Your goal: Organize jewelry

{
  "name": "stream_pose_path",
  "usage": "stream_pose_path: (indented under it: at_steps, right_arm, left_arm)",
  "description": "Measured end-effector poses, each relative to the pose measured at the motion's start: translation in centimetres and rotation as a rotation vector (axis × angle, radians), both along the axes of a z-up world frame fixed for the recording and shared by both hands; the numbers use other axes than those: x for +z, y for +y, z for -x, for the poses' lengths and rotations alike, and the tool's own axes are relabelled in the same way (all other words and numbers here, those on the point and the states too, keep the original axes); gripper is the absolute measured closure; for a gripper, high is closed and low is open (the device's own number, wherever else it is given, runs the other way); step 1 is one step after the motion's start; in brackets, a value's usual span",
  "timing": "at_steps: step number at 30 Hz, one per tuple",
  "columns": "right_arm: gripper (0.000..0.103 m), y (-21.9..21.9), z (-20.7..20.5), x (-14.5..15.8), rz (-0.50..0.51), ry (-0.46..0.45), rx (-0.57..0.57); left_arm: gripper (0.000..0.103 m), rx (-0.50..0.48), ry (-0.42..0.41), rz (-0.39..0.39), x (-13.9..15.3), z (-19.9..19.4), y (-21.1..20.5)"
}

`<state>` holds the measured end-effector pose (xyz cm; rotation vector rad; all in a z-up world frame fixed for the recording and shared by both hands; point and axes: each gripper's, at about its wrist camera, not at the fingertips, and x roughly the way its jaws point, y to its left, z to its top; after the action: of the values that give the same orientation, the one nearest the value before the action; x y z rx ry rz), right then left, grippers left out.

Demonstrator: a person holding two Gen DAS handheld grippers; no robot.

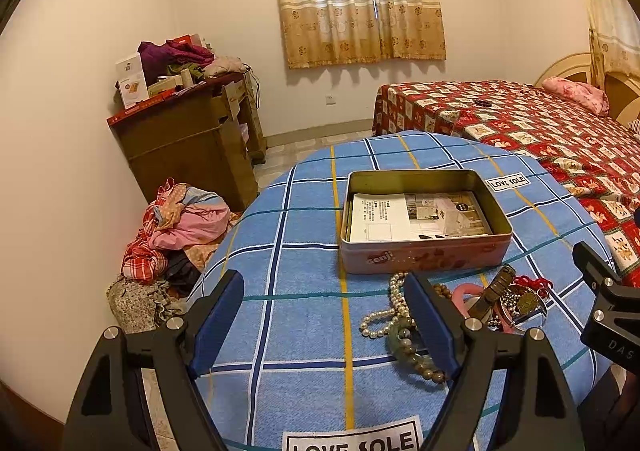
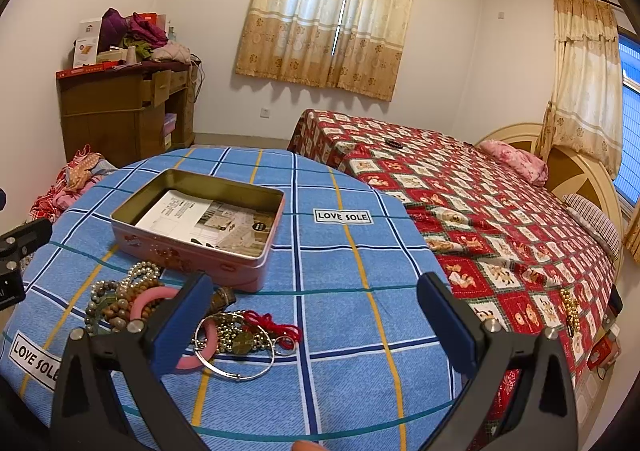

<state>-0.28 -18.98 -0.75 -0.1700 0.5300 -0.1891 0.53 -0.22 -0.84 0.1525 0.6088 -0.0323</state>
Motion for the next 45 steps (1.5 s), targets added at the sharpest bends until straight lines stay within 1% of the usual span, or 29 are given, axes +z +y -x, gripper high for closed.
stream_pose_path:
  at_steps: [45]
  right_arm:
    - [0.0,0.31,-0.24,-0.1,0.01,0.006,0.008]
  left_arm:
    - [0.021,-0.004,0.006,-0.008,-0.12,0.04,-0.13]
